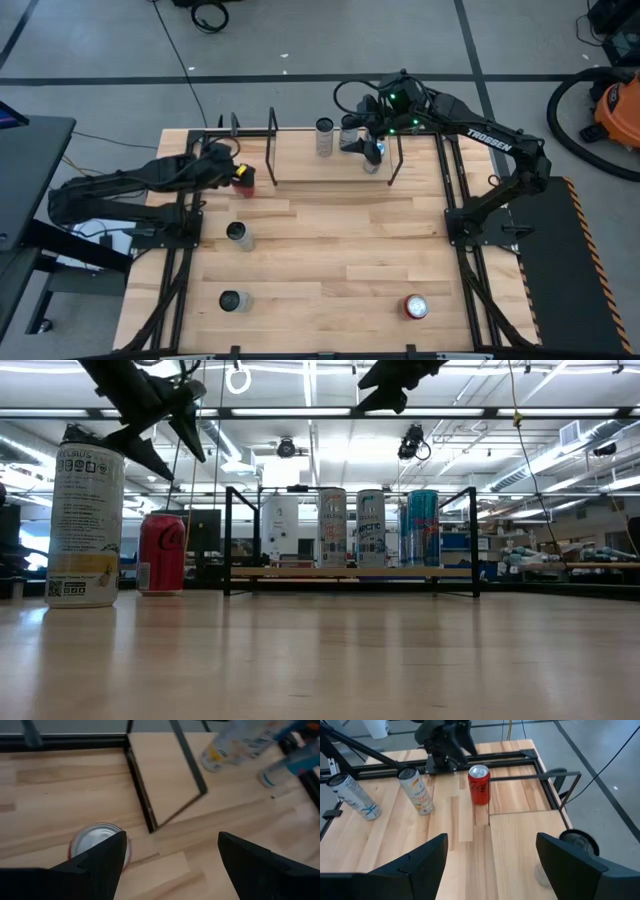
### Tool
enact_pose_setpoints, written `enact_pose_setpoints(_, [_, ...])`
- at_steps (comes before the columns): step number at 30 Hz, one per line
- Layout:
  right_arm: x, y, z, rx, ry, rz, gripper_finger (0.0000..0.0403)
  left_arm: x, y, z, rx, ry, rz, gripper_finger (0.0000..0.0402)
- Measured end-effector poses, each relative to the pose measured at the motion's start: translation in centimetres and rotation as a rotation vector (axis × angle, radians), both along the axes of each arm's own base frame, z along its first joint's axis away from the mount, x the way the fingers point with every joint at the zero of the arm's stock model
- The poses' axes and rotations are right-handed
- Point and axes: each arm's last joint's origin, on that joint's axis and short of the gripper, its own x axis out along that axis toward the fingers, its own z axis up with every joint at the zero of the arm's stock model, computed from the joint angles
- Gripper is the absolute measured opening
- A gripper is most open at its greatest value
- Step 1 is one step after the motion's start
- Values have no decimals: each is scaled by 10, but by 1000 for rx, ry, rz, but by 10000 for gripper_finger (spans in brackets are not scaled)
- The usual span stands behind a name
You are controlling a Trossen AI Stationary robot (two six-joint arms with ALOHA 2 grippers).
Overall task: Place canned beverage on shelf
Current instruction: Put the top red soda can on the shelf aligned with the other black soda can
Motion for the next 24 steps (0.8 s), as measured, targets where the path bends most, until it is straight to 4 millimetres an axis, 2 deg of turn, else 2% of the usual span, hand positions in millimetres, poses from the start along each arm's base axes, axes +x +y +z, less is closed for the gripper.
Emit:
enact_pose_setpoints(10, [-2, 1, -3, -29, 34, 26, 312, -12, 12, -13, -95, 118, 179, 316])
enact_pose_setpoints(24, [-2, 1, -3, -53, 33, 39, 312, 9, 39, -42, -234, 261, 184, 316])
